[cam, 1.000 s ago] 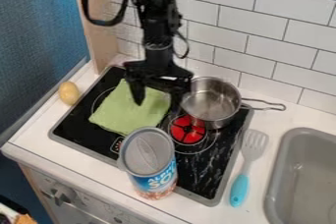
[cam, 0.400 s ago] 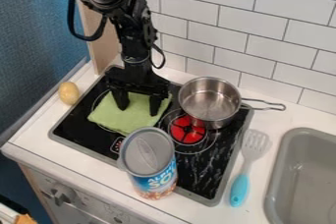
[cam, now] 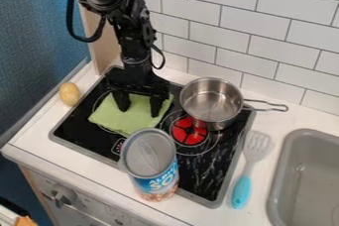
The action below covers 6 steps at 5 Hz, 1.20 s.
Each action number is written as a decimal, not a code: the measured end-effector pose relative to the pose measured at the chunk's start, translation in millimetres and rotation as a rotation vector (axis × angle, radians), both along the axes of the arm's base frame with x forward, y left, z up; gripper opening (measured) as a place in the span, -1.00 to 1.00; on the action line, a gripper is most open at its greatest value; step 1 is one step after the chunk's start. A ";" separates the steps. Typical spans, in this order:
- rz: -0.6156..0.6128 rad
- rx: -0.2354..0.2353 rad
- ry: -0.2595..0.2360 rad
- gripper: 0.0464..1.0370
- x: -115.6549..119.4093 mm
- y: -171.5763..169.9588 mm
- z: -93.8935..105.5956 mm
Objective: Move the green cloth to the bottom side of the left burner
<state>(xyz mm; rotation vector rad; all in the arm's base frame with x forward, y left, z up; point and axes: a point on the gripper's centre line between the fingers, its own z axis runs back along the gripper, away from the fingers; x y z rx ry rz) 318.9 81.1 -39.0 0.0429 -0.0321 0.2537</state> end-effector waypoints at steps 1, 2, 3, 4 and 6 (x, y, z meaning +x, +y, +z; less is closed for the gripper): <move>-0.005 -0.005 -0.007 0.93 -10.0 -1.9 -0.8; -0.003 -0.007 -0.005 0.93 -30.1 -1.0 -0.7; 0.010 0.032 0.018 0.93 -42.0 3.5 -0.9; 0.021 0.052 0.040 0.93 -51.7 8.7 -2.1; 0.075 0.044 0.045 0.93 -72.7 18.0 -2.2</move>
